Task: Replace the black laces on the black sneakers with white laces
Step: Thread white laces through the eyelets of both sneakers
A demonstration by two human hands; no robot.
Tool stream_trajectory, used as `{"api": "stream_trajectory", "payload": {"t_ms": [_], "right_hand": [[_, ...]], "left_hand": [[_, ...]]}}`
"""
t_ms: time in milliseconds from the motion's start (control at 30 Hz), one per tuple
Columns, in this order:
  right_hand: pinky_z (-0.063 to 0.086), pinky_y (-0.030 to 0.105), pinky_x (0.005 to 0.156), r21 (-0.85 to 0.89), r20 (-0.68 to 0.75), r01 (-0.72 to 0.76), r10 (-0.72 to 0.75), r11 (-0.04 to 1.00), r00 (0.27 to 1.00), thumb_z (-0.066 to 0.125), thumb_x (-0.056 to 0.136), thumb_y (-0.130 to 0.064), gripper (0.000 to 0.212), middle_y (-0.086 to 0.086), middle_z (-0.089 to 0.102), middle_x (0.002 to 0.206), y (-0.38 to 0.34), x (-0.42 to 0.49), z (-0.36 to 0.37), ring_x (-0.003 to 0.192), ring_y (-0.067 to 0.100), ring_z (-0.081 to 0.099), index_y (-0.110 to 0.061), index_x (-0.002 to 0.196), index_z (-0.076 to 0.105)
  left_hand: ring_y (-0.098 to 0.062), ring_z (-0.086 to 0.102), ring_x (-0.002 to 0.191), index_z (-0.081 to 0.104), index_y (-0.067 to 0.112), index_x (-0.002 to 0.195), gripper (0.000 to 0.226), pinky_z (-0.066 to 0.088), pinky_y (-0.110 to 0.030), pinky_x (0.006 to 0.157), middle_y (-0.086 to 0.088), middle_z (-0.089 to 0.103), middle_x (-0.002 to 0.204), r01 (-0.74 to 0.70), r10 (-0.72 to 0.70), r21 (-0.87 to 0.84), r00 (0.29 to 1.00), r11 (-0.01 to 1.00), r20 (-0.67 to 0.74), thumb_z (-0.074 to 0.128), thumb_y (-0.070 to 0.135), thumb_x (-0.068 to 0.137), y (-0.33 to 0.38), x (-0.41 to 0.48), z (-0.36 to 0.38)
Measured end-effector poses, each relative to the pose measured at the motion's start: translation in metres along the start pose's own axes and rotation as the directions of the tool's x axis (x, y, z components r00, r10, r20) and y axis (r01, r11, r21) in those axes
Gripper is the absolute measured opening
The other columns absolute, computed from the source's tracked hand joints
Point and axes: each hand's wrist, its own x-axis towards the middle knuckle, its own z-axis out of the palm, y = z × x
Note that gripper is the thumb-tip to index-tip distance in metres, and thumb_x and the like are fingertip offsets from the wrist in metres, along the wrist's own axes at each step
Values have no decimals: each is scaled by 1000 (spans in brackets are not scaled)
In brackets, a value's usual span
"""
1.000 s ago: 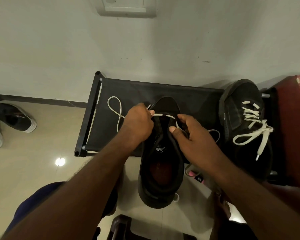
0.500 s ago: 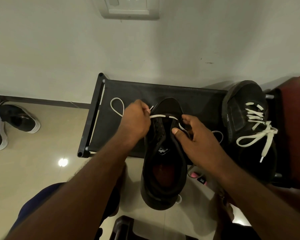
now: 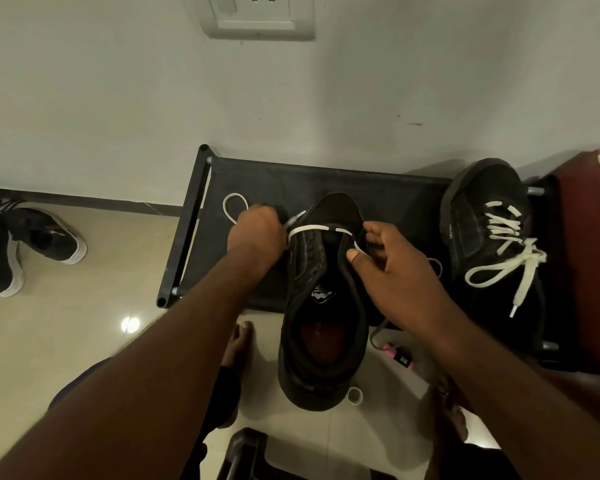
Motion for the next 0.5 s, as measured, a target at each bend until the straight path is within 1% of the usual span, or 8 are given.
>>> {"api": "stream_trajectory", "payload": {"t_ms": [67, 133, 200, 267, 333, 367, 433, 500], "right_hand": [[51, 22, 90, 31, -121, 85, -81, 996, 989, 59, 99, -26, 50, -7, 54, 140, -3, 1, -5, 111, 1, 59, -24, 147, 43], [54, 16, 76, 18, -229, 208, -198, 978, 953, 58, 99, -20, 52, -11, 53, 134, -7, 4, -13, 93, -2, 61, -26, 148, 42], [49, 9, 74, -21, -220, 340, -336, 940, 916, 58, 99, -13, 59, -9, 51, 133, -8, 7, -20, 90, 0, 62, -29, 151, 36], [50, 14, 77, -83, -132, 436, -444, 896, 886, 58, 99, -9, 49, -3, 59, 124, -5, 9, -24, 91, 6, 62, -23, 144, 47], [50, 24, 71, -148, -78, 478, -491, 866, 867, 57, 99, -8, 22, 0, 67, 98, -2, 10, -25, 82, 8, 61, -15, 117, 68], [49, 23, 67, -157, -63, 479, -493, 864, 868, 57, 99, -8, 17, -2, 67, 87, -1, 10, -25, 76, 7, 60, -14, 107, 72], [45, 16, 59, -128, -16, 442, -447, 888, 894, 53, 101, -12, 18, -6, 64, 74, -1, 7, -28, 66, 6, 59, -16, 100, 70], [44, 17, 52, -70, 56, 346, -343, 936, 938, 45, 104, -25, 23, -2, 60, 59, -5, 4, -31, 53, 8, 57, -20, 92, 64]], "left_hand": [[-25, 62, 84, 60, 5, 98, 14, 53, -39, 76, -9, 64, 92, 0, -13, -145, 996, 990, -91, 51, 16, 98, 5, -5, -22], [-21, 64, 81, 57, 10, 97, 8, 53, -33, 71, -2, 67, 89, -180, 158, -291, 982, 940, -100, 52, 16, 99, 18, -20, -48], [-15, 66, 77, 57, 17, 95, 3, 51, -24, 65, 4, 70, 84, -356, 400, -432, 916, 829, 12, 57, 17, 98, 37, -46, -69], [-12, 64, 76, 61, 16, 95, 2, 49, -22, 66, 3, 69, 82, -448, 539, -493, 840, 746, 52, 62, 14, 95, 52, -63, -76], [-11, 63, 79, 63, 14, 98, 6, 49, -21, 72, 2, 68, 85, -474, 581, -514, 812, 715, 59, 64, 11, 92, 59, -66, -76], [-9, 64, 80, 62, 15, 101, 10, 51, -19, 74, 3, 68, 86, -470, 588, -527, 806, 708, 71, 65, 11, 92, 60, -65, -76], [-4, 64, 81, 60, 18, 108, 18, 50, -14, 74, 6, 68, 88, -459, 581, -508, 807, 729, 104, 65, 11, 92, 55, -58, -77], [-4, 63, 82, 62, 20, 110, 19, 50, -14, 73, 8, 66, 90, -418, 502, -420, 858, 806, 109, 63, 12, 93, 46, -50, -75]]}}
